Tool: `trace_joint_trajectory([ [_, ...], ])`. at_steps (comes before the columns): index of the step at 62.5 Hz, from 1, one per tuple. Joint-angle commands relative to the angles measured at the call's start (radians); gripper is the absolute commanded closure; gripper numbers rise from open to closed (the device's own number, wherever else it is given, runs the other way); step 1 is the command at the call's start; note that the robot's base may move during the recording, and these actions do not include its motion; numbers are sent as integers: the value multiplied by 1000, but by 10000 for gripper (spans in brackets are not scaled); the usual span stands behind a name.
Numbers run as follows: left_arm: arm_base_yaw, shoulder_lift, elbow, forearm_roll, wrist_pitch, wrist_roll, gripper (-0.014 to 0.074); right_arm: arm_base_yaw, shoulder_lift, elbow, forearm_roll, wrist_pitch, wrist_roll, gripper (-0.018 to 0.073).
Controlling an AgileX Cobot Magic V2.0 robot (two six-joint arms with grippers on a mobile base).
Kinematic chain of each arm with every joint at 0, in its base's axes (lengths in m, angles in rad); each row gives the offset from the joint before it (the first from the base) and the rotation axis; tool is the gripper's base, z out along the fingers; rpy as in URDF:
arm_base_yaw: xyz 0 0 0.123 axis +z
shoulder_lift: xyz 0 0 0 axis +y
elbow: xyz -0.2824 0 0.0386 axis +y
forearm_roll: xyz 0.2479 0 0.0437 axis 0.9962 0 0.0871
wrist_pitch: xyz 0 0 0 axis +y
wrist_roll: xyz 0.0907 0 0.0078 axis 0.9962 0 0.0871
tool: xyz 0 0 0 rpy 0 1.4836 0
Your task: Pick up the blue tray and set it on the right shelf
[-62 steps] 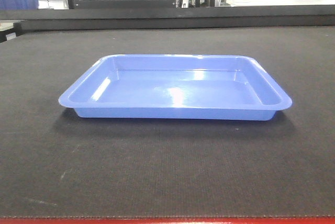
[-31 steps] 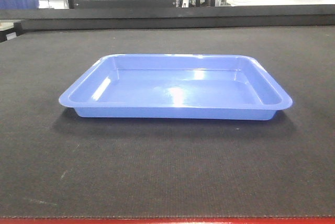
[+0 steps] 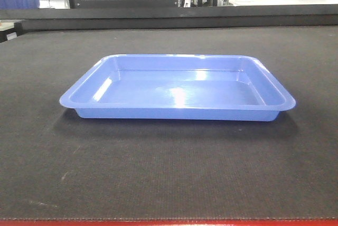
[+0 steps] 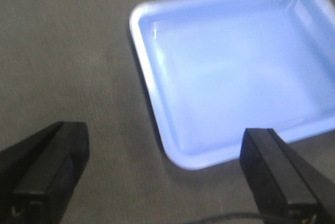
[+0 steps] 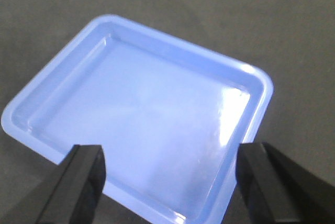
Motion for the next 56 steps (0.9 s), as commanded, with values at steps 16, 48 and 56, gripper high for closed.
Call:
trace_joint_trajectory([
  [16, -8, 315, -313, 104, 207, -153, 101, -14, 293, -370, -248, 410, 294, -52],
  [48, -8, 600, -479, 80, 212, -194, 101, -107, 543, -440, -189, 404, 402, -52],
  [56, -8, 635, -485, 75, 187, -216, 103, -106, 590, -440, -188, 371, 355, -52],
])
